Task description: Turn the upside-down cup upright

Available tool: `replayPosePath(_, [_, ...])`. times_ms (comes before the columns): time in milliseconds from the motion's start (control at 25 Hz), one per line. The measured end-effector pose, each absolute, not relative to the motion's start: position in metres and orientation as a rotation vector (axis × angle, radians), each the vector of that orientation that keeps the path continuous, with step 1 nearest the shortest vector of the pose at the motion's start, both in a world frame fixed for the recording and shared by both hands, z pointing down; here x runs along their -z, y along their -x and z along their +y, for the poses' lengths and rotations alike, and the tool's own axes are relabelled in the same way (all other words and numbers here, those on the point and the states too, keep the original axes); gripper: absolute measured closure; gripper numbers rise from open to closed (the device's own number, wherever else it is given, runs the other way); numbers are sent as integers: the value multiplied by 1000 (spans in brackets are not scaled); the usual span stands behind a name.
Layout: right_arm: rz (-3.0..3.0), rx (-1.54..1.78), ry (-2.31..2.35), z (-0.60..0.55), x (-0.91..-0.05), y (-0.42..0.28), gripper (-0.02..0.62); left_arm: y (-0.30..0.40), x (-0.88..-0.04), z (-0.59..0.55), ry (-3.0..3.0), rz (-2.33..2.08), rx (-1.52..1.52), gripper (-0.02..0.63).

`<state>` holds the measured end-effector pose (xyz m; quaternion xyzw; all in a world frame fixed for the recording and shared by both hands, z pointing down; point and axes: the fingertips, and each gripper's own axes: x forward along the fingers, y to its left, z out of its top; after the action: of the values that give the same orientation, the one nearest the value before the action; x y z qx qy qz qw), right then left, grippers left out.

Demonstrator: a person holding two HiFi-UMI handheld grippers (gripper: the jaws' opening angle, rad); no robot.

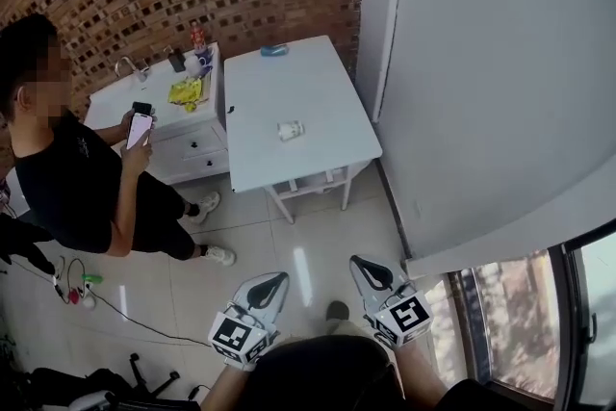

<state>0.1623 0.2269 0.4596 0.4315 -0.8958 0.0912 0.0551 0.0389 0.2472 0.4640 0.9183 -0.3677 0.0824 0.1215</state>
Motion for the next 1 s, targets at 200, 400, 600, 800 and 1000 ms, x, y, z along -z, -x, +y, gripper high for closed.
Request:
replayPosePath(200, [-2715, -283, -1303, 189, -458, -187, 603, -48, -457, 212, -2653, -1123, -255, 591])
replayPosePath(400, [-2713, -300, -1271, 163, -456, -190, 603, -46, -452, 188, -2636, -1162, -251, 591])
replayPosePath(600, [-2714, -301, -1231, 140, -465, -179, 603, -41, -465, 164, -2619, -1176, -241, 591])
replayPosePath(800, [-2679, -299, -1229, 116, -477, -167, 603, -33, -476, 133, -2630, -1149, -216, 591])
replayPosePath(1000, [-2657, -305, -1229, 78, -474, -142, 603, -17, -474, 89, -2641, -1120, -190, 591])
